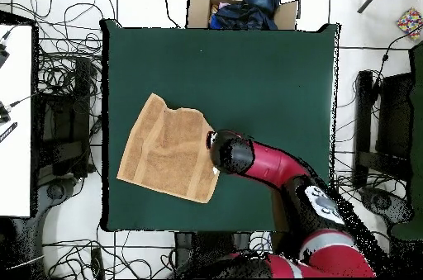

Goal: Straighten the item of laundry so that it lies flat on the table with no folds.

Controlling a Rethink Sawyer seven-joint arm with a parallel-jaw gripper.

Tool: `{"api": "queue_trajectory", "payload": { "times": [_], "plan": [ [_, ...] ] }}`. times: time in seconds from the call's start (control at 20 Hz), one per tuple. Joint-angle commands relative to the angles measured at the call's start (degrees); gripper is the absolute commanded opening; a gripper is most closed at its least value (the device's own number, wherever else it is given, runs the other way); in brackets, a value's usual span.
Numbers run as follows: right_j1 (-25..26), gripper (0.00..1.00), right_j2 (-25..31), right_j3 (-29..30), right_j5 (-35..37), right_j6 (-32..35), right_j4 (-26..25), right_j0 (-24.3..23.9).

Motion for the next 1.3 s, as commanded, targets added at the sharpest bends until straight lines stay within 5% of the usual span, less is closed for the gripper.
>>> {"api": "queue_trajectory", "payload": {
  "times": [0.05,0.2,0.4,0.6,0.8,0.85,1.1,1.3],
  "plan": [
    [11.6,1.0,7.0,-2.8,-8.6,10.4,0.0,1.0],
    [12.4,1.0,9.2,-2.9,-8.4,10.4,1.2,1.0],
    [14.2,1.0,4.6,-6.7,-9.6,10.6,2.4,5.0],
    [19.4,1.0,7.3,-11.6,-4.3,5.8,1.6,1.7],
    [18.5,1.0,6.2,-11.3,-3.8,7.7,2.1,3.1],
    [18.3,0.0,6.0,-11.2,-3.7,8.2,2.3,3.4],
    [13.1,0.0,-11.4,-16.1,-2.6,13.7,3.7,13.8],
    [13.3,0.0,-14.5,-20.7,-4.4,9.7,0.8,12.5]
  ]
}}
